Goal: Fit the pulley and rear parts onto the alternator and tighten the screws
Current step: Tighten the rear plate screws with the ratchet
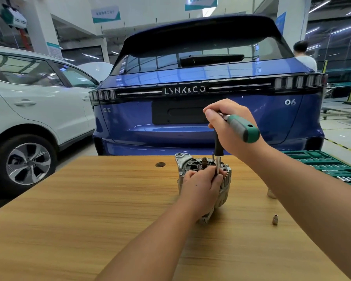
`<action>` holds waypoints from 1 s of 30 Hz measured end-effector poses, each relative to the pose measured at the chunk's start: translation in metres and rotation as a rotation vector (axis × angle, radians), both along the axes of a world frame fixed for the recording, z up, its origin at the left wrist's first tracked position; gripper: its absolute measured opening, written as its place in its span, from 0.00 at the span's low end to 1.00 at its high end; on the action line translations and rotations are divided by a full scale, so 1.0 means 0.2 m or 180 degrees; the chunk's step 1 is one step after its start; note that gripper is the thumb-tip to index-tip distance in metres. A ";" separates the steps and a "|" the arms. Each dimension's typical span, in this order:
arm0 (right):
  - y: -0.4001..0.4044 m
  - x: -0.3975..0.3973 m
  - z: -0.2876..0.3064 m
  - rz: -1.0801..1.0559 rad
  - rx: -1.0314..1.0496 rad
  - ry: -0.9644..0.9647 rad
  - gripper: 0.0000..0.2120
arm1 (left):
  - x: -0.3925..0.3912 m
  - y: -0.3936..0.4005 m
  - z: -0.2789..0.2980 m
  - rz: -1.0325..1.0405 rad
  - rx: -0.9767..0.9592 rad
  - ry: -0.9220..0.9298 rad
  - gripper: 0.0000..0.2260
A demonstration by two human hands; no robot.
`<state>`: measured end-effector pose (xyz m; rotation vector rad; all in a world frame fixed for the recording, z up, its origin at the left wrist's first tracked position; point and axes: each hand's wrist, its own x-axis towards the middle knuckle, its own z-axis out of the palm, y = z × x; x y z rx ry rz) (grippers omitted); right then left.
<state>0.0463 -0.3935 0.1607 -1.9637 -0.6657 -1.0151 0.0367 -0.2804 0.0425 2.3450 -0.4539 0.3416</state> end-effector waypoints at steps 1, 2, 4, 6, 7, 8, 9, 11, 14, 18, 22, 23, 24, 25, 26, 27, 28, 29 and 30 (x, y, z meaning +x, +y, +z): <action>0.00 0.00 0.00 -0.0015 0.0038 0.0016 0.07 | 0.00 0.00 0.00 0.0001 0.0003 -0.0007 0.11; 0.00 -0.01 0.00 -0.0028 0.0033 -0.0041 0.08 | 0.00 0.00 0.00 0.0002 -0.0003 -0.0005 0.11; 0.01 -0.02 -0.01 -0.0103 -0.0118 -0.0281 0.09 | -0.01 0.01 0.01 -0.0006 -0.0001 0.0008 0.11; 0.02 -0.03 -0.01 -0.0368 -0.0406 -0.0483 0.09 | -0.01 0.01 0.02 -0.0040 0.0016 0.0007 0.12; 0.03 -0.03 -0.01 -0.0518 -0.0509 -0.0562 0.10 | -0.02 0.02 0.03 -0.0067 0.0016 0.0028 0.12; 0.05 -0.04 0.00 -0.0630 -0.0566 -0.0640 0.10 | -0.03 0.03 0.03 -0.0099 0.0005 0.0064 0.12; 0.06 -0.04 0.00 -0.0683 -0.0588 -0.0698 0.11 | -0.03 0.03 0.04 -0.0123 -0.0011 0.0096 0.12; 0.09 -0.04 -0.01 -0.0650 -0.0485 -0.0729 0.11 | -0.04 0.05 0.05 -0.0143 -0.0027 0.0119 0.13; 0.09 -0.02 -0.02 -0.0268 0.0272 -0.0137 0.10 | -0.04 0.04 0.05 -0.0118 0.0036 0.0143 0.13; 0.05 0.01 0.01 0.1393 0.2244 0.1612 0.07 | -0.05 0.03 0.06 -0.0096 -0.0085 0.0269 0.12; 0.01 0.03 0.00 0.2581 0.2688 0.2388 0.13 | -0.03 0.06 0.04 -0.0172 -0.0164 0.0348 0.11; 0.01 0.03 -0.01 0.2610 0.2614 0.2369 0.12 | -0.03 0.06 0.05 -0.0186 -0.0173 0.0331 0.11; 0.01 0.04 -0.01 0.2581 0.2547 0.2305 0.11 | -0.03 0.06 0.05 -0.0187 -0.0176 0.0305 0.11; 0.01 0.04 -0.01 0.2497 0.2472 0.2180 0.08 | -0.03 0.05 0.05 -0.0179 -0.0169 0.0278 0.11; 0.02 0.04 -0.01 0.2337 0.2370 0.1976 0.06 | -0.02 0.05 0.04 -0.0169 -0.0150 0.0243 0.11; 0.02 0.04 -0.01 0.2111 0.2237 0.1730 0.05 | -0.02 0.04 0.04 -0.0160 -0.0132 0.0196 0.11; 0.03 0.03 -0.02 0.1885 0.2088 0.1484 0.04 | -0.02 0.04 0.03 -0.0146 -0.0132 0.0149 0.11; 0.04 0.03 -0.02 0.1697 0.1955 0.1267 0.05 | -0.01 0.04 0.02 -0.0130 -0.0148 0.0120 0.11; 0.05 0.03 -0.02 0.1534 0.1849 0.1077 0.05 | -0.01 0.04 0.01 -0.0126 -0.0162 0.0111 0.11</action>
